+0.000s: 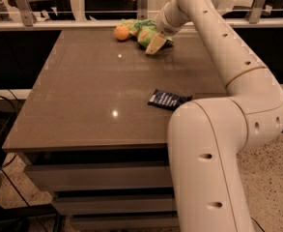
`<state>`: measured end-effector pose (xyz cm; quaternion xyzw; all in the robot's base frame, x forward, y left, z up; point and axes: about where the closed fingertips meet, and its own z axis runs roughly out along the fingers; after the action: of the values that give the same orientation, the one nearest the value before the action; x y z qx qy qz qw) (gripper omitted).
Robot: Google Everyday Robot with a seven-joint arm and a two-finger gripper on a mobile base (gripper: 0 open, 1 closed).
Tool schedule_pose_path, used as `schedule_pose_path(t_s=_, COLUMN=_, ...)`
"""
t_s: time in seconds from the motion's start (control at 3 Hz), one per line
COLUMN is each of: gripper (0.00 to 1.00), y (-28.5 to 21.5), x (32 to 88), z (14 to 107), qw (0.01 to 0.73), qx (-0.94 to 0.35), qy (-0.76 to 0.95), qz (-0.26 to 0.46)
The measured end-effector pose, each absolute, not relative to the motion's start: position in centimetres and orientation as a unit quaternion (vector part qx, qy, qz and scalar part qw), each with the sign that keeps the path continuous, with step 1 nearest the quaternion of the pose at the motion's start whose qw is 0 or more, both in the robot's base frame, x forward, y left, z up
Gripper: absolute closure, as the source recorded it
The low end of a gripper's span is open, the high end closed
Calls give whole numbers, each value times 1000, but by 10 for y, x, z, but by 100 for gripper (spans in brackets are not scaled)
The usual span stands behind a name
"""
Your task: Move green rice chip bag near orange
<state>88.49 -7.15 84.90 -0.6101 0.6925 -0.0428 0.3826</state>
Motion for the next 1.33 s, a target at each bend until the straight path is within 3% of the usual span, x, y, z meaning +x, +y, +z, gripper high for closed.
schedule_pose_path(t_s=0.33, gripper=5, y=-71, x=885, z=849, qw=383, qx=-610, qy=692, qz=-43)
schedule_pose_path(t_s=0.67, gripper=0, y=-71, x=885, z=849, qw=383, qx=-610, qy=692, qz=-43)
schedule_pose_path(t_s=1.33, gripper=34, y=-71, x=885, z=850, qw=382, qx=-610, qy=692, qz=-42)
